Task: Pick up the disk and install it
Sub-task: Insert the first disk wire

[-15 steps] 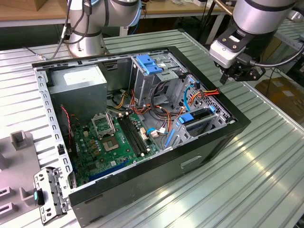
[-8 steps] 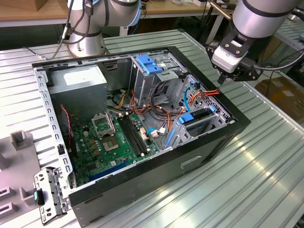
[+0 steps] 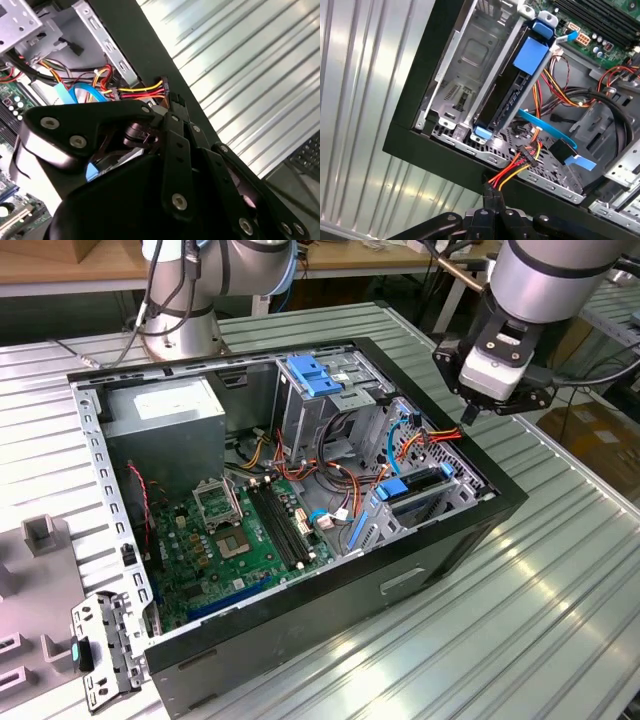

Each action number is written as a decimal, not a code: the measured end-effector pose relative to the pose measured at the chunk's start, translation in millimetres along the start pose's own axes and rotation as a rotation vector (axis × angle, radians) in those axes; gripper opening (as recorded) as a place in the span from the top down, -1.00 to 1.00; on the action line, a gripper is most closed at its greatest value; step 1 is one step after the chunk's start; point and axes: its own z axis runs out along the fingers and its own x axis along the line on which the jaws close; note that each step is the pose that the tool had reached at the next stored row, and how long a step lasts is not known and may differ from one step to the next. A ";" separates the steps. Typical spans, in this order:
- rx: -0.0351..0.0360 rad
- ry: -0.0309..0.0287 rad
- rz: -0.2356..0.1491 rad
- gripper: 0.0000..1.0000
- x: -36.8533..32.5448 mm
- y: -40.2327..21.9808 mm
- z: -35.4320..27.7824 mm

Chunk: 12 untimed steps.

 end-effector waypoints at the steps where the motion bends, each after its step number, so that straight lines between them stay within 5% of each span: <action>1: 0.0013 -0.0087 -0.021 0.79 0.0 0.1 0.2; 5: 0.0057 -0.0520 -0.142 0.79 -0.1 0.9 2.2; 10: 0.0101 -0.0866 -0.235 0.79 -0.2 2.0 5.6; 12: 0.0105 -0.0894 -0.243 0.79 -0.2 2.0 5.7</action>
